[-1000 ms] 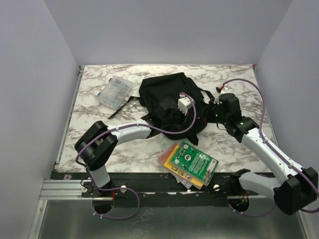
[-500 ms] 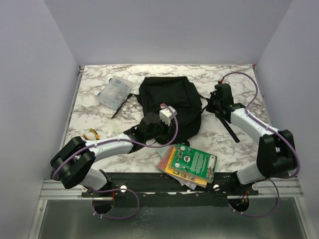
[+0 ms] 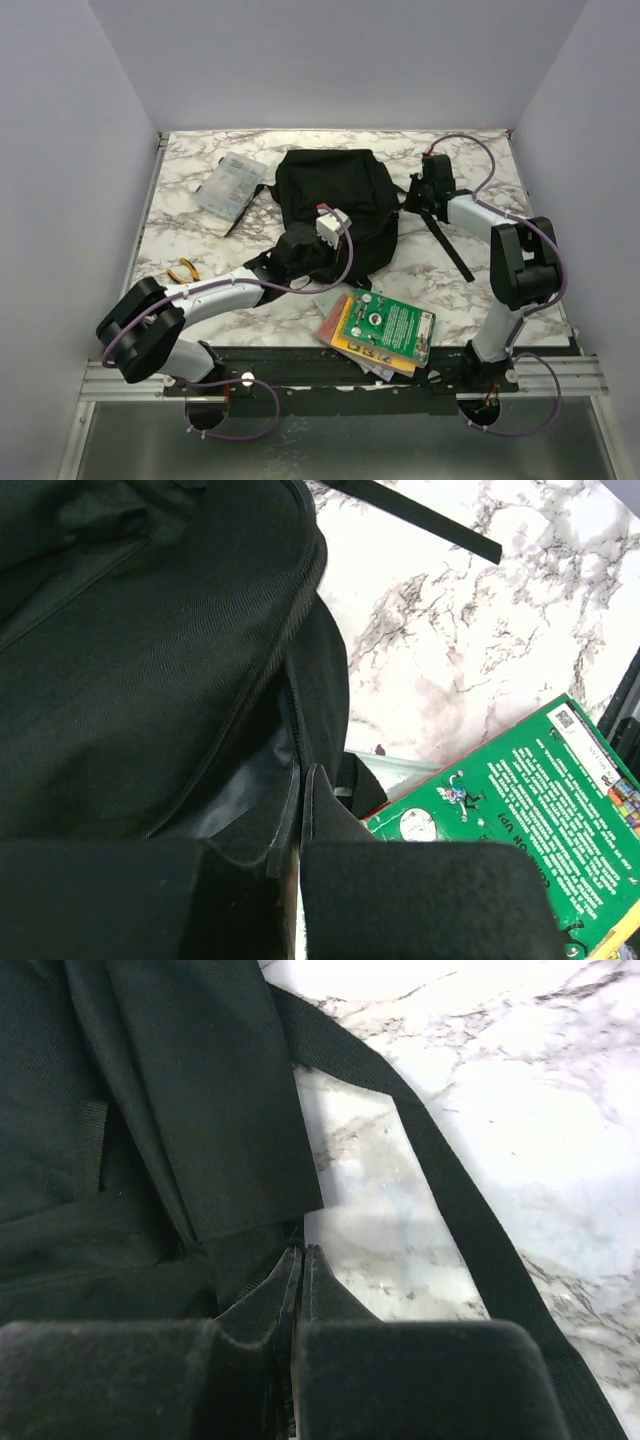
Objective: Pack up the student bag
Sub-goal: Unzip the student bag at the center of the board, then pick up the book from the center of the board.
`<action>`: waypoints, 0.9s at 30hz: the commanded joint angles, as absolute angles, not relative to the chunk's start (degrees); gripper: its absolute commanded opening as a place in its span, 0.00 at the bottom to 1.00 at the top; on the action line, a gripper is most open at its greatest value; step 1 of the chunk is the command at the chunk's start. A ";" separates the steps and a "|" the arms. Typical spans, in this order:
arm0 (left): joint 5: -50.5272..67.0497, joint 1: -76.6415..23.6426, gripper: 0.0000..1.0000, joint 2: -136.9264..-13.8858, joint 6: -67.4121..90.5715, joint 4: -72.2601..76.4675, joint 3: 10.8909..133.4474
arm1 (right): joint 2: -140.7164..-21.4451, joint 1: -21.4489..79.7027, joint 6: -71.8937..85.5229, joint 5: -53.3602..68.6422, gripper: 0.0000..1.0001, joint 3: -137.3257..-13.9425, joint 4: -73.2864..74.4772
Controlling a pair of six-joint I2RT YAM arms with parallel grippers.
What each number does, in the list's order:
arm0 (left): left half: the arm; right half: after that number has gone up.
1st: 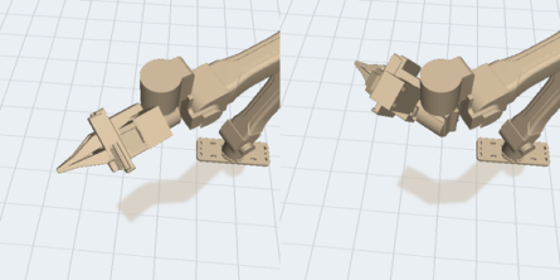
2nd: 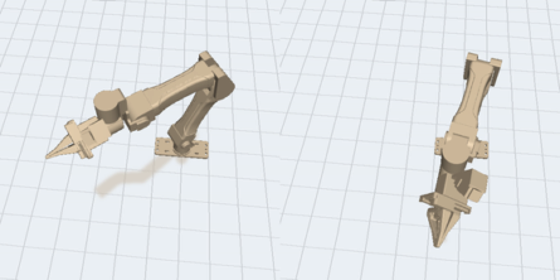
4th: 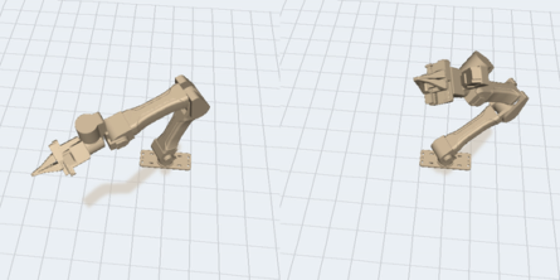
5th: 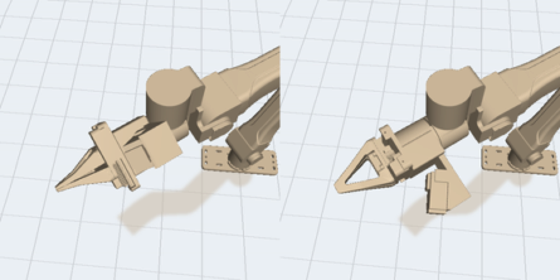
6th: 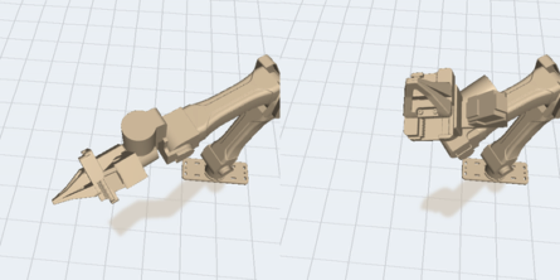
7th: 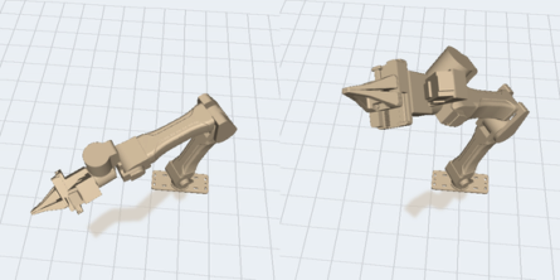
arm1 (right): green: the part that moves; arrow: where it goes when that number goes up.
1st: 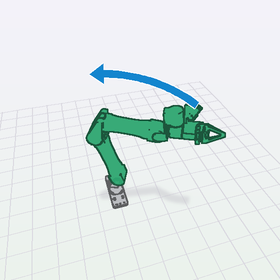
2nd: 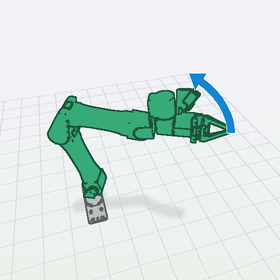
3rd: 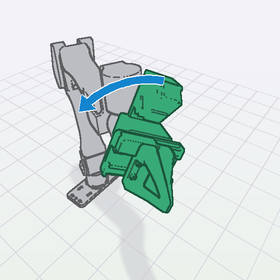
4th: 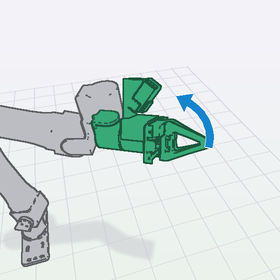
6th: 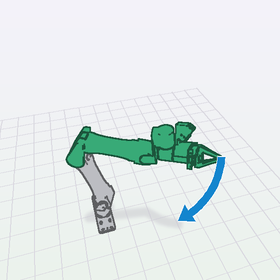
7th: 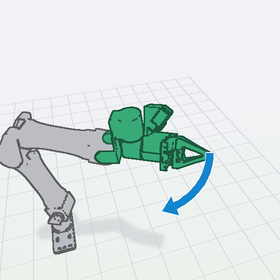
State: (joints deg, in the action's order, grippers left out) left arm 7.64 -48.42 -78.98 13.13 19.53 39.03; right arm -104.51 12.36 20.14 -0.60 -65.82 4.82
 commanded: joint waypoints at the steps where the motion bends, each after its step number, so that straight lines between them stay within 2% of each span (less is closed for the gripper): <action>1: 15.34 -46.24 0.03 -81.96 18.04 12.00 44.72 | -100.05 10.12 21.96 -0.69 0.10 -69.80 14.73; 2: 17.30 -45.35 0.07 -83.19 19.56 10.40 46.71 | -98.77 10.11 23.02 -1.00 0.25 -69.97 17.88; 3: 19.47 -44.12 0.14 -84.27 20.94 9.41 47.96 | -97.10 10.12 24.05 -0.76 0.44 -68.90 19.97; 5: 22.37 -42.64 0.26 -85.65 23.65 7.34 50.21 | -92.37 10.06 24.94 1.30 0.70 -66.05 23.16; 7: 23.58 -42.23 0.37 -85.69 24.40 5.97 51.48 | -88.47 10.11 26.53 3.10 0.88 -63.46 28.24; 9: 23.78 -42.19 0.46 -84.93 24.97 3.71 52.53 | -83.76 10.11 29.18 4.96 0.99 -59.07 32.10; 12: 23.91 -42.19 0.68 -83.14 25.93 1.31 52.83 | -75.56 10.11 34.02 7.78 1.00 -53.29 38.12; 16: 24.66 -42.24 0.86 -80.80 28.30 0.09 51.87 | -66.30 10.04 42.02 3.06 1.00 -47.05 46.78; 20: 25.28 -42.28 0.91 -78.50 31.37 0.09 49.82 | -64.48 10.11 43.79 0.30 1.00 -46.65 58.00; 27: 27.94 -42.48 0.92 -74.18 32.44 0.13 46.86 | -60.81 10.11 42.66 8.32 1.00 -37.12 57.17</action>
State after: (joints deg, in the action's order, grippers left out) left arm 24.47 -42.13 -77.43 30.96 0.86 49.12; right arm -61.58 10.09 42.59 3.03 -40.88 53.60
